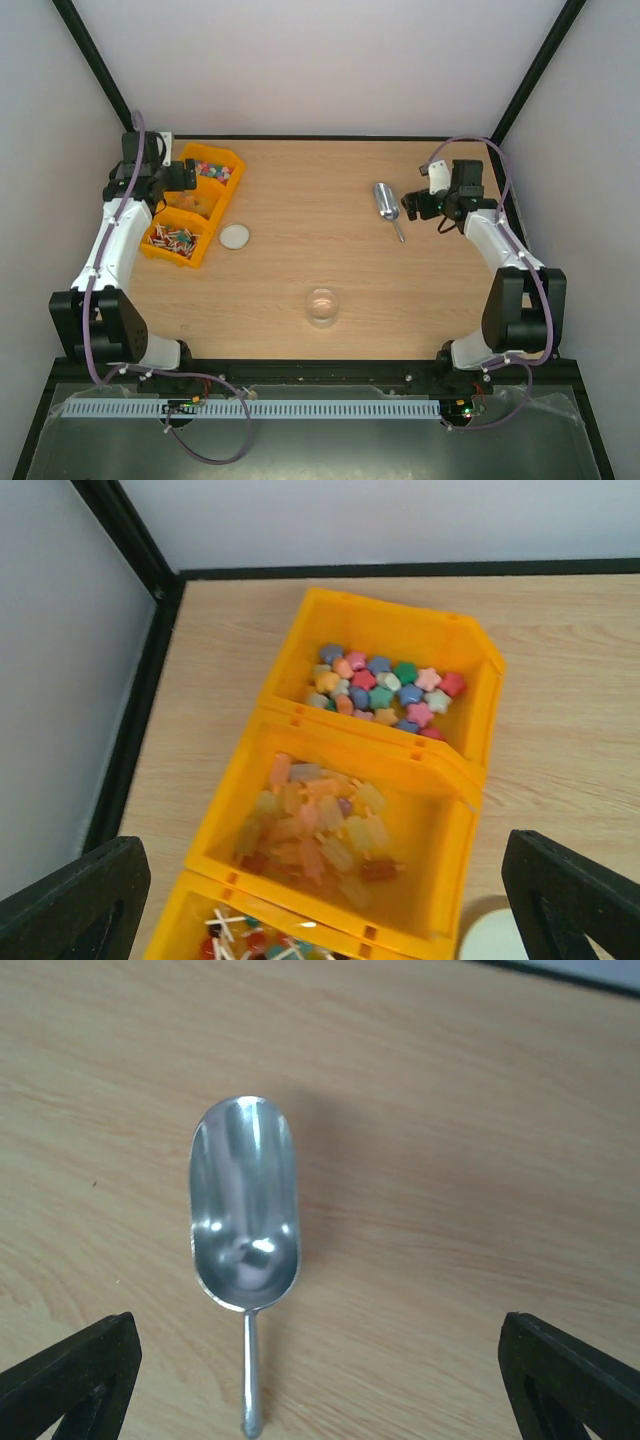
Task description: Pack the candies
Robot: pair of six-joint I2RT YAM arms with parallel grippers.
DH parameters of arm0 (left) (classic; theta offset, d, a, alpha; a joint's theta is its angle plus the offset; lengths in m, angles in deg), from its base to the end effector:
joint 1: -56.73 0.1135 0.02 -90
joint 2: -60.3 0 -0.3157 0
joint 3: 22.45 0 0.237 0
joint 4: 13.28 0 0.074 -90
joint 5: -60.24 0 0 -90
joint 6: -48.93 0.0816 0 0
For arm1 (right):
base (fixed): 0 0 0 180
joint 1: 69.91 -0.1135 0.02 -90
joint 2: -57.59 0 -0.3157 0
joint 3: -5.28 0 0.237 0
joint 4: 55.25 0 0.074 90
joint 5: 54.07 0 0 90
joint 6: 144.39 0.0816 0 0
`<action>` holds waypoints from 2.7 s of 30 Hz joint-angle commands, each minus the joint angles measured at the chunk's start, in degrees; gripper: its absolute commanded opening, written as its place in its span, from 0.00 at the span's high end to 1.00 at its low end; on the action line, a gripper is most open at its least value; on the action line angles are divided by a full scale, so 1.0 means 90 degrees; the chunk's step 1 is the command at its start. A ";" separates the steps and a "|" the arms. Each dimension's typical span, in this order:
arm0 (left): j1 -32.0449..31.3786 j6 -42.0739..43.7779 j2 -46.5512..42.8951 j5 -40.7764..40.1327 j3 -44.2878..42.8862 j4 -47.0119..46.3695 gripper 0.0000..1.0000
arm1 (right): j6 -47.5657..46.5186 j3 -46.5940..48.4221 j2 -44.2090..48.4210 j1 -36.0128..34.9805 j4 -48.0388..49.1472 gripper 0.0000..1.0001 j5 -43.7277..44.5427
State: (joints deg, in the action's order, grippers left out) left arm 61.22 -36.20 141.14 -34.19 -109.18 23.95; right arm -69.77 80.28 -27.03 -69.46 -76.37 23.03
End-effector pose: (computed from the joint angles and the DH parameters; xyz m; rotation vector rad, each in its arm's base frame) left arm 0.3366 0.0328 0.3687 -0.0391 2.1208 0.1790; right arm 0.3562 0.0154 0.3097 -0.4046 2.0537 0.0703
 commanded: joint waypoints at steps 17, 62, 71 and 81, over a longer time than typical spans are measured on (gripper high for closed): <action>0.0100 -0.0431 0.0138 0.2152 -0.0670 0.1284 0.00 | -0.0873 -0.0940 -0.1191 -0.0048 0.0185 0.09 -0.0452; -0.0191 0.2318 0.0877 0.5645 -0.1864 0.2788 0.01 | -0.3580 0.1252 -0.0876 -0.1384 -0.4551 0.98 -0.1838; -0.1609 0.3932 0.1381 0.5604 -0.2093 0.4074 0.01 | -0.3661 0.1801 -0.0642 -0.2535 -0.5760 0.97 -0.2001; -0.2781 0.3934 0.1587 0.6168 -0.1622 0.3739 0.14 | -0.3518 0.2483 -0.0606 -0.3600 -0.6183 0.97 -0.1701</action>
State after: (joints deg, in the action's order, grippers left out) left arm 38.49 -2.43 154.12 17.39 -125.53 57.87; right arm -101.59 99.29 -34.04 -99.16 -126.18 7.29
